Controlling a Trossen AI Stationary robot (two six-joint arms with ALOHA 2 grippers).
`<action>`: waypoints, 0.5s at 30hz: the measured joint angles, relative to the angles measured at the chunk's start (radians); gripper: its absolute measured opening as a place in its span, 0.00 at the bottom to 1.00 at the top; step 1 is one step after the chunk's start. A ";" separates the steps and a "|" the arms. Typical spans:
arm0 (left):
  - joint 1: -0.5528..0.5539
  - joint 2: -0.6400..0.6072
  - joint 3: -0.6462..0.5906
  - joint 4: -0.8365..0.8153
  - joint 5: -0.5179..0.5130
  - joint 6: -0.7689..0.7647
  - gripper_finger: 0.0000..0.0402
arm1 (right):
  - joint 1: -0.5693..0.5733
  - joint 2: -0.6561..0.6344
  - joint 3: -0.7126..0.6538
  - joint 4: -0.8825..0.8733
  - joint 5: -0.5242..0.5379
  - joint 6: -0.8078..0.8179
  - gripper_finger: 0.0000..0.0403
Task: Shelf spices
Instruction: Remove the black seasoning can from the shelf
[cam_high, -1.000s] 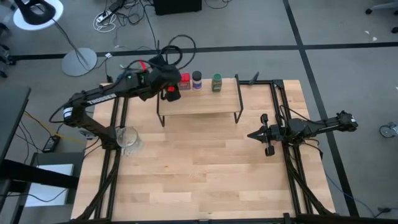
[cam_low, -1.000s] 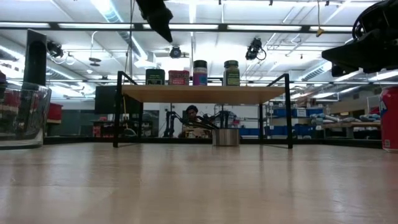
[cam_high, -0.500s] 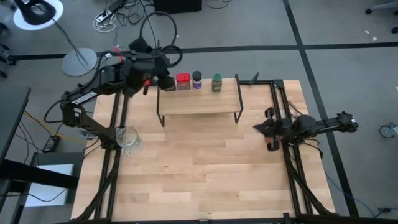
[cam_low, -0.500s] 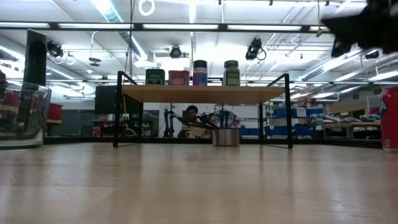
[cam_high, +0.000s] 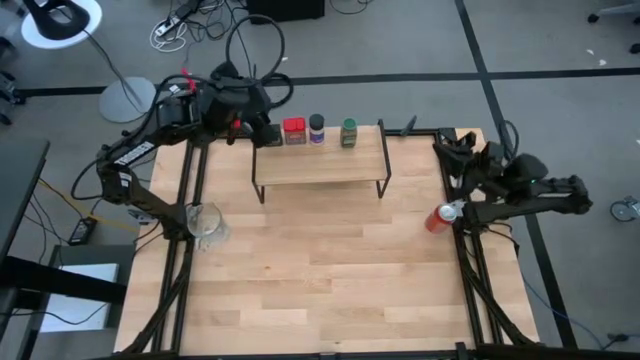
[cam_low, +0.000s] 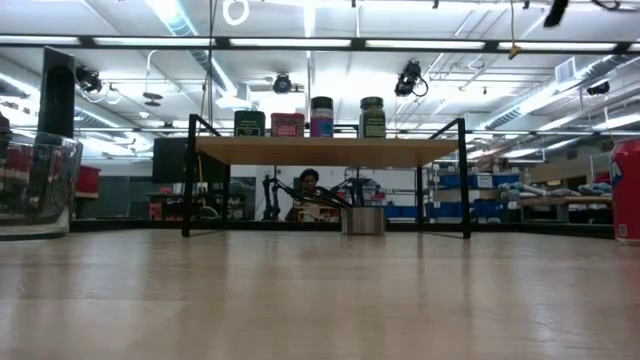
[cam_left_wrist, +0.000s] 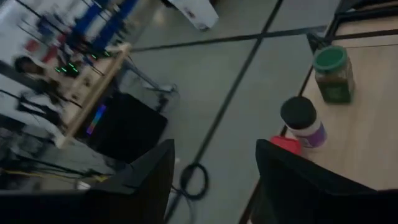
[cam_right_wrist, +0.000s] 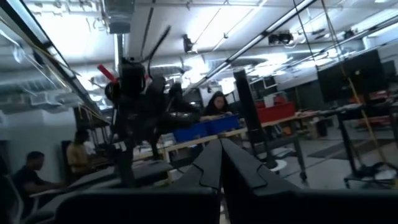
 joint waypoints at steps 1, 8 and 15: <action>0.023 0.000 0.000 -0.016 0.023 -0.008 0.57 | -0.004 0.034 0.036 0.000 0.000 -0.011 0.02; 0.162 0.049 0.000 -0.180 0.204 -0.003 0.57 | -0.012 0.226 0.209 0.007 0.000 -0.033 0.02; 0.230 0.125 -0.001 -0.193 0.337 0.110 0.57 | -0.012 0.316 0.254 0.079 -0.001 -0.034 0.02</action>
